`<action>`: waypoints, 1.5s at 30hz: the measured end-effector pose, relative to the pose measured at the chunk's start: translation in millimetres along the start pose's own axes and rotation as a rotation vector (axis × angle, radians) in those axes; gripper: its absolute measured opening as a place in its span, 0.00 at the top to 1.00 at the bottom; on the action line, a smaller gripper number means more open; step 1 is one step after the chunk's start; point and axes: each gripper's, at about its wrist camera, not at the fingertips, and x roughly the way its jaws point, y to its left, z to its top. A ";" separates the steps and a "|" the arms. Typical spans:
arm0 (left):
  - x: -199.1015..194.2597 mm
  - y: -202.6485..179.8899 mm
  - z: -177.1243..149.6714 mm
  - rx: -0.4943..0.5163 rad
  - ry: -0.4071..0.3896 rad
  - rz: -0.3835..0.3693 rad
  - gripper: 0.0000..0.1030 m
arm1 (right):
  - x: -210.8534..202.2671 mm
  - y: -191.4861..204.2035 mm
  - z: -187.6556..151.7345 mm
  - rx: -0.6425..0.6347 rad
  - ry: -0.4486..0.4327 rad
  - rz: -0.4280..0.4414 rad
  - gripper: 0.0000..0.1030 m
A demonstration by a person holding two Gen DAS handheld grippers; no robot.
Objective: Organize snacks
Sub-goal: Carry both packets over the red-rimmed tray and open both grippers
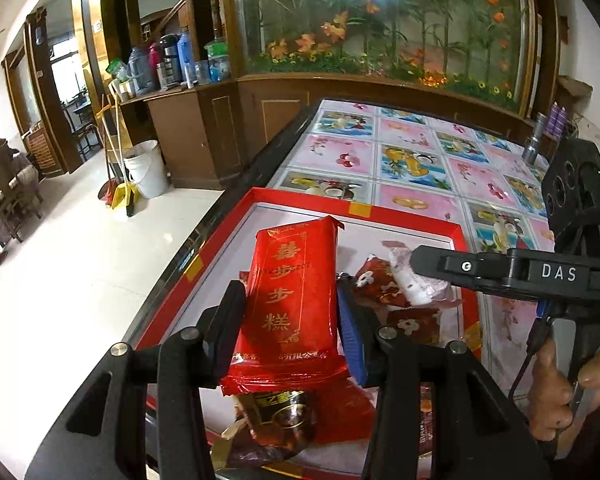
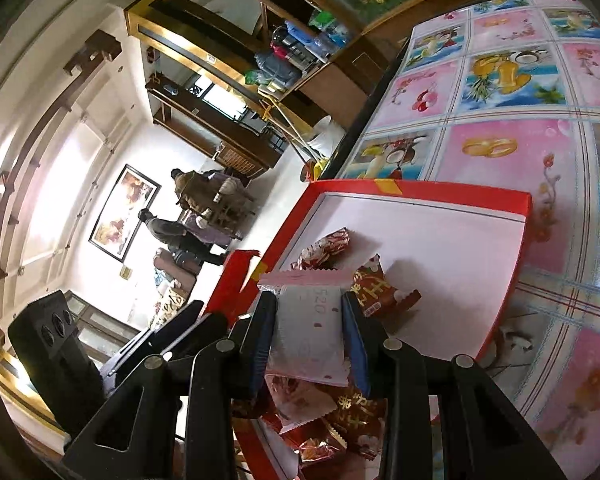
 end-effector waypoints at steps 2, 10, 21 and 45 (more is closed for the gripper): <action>-0.4 3.3 -1.4 -0.010 -0.002 0.000 0.58 | -1.4 -1.5 -1.4 -0.004 -0.008 0.006 0.67; 0.5 22.7 -9.2 -0.053 0.006 0.018 0.58 | -8.3 1.5 -7.2 -0.038 -0.008 -0.006 0.67; -7.2 27.7 -10.6 -0.051 -0.030 0.060 0.58 | -7.2 6.3 -9.6 -0.067 -0.013 -0.014 0.67; 12.2 17.5 -20.1 -0.048 0.036 0.082 0.64 | -7.7 4.0 -10.3 -0.090 -0.010 -0.099 0.59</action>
